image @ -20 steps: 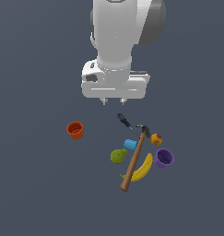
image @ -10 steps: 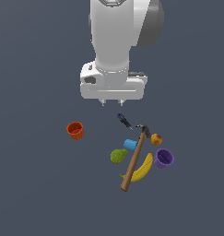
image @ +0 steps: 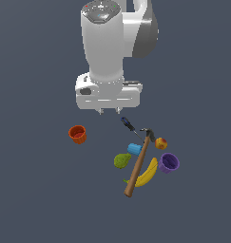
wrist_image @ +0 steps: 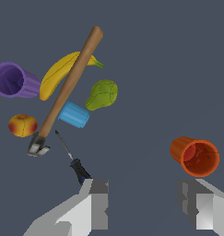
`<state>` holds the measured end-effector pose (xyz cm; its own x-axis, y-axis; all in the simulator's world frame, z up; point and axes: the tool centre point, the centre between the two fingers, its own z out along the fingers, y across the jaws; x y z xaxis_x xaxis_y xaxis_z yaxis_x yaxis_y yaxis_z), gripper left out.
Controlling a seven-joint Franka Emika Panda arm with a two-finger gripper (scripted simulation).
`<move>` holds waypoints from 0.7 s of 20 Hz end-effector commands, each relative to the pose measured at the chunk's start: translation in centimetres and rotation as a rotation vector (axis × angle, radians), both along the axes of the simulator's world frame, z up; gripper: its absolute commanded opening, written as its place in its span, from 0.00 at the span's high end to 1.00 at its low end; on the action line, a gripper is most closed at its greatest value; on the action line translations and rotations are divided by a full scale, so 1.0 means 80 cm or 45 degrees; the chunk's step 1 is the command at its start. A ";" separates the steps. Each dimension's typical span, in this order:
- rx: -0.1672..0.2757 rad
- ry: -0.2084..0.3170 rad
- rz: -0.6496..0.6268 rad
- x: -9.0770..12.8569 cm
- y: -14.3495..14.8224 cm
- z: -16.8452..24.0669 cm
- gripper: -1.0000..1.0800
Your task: Pick up a designated object from a clutter of objects.
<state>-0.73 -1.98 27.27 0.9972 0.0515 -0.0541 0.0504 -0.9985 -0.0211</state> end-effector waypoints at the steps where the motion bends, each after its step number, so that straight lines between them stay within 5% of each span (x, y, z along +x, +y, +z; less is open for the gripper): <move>1: 0.007 -0.009 0.035 0.003 -0.012 -0.011 0.38; 14: 0.030 -0.076 0.263 0.010 -0.091 -0.079 0.38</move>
<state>0.04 -8.46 21.62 0.9721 0.2344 0.0014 0.2343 -0.9715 -0.0369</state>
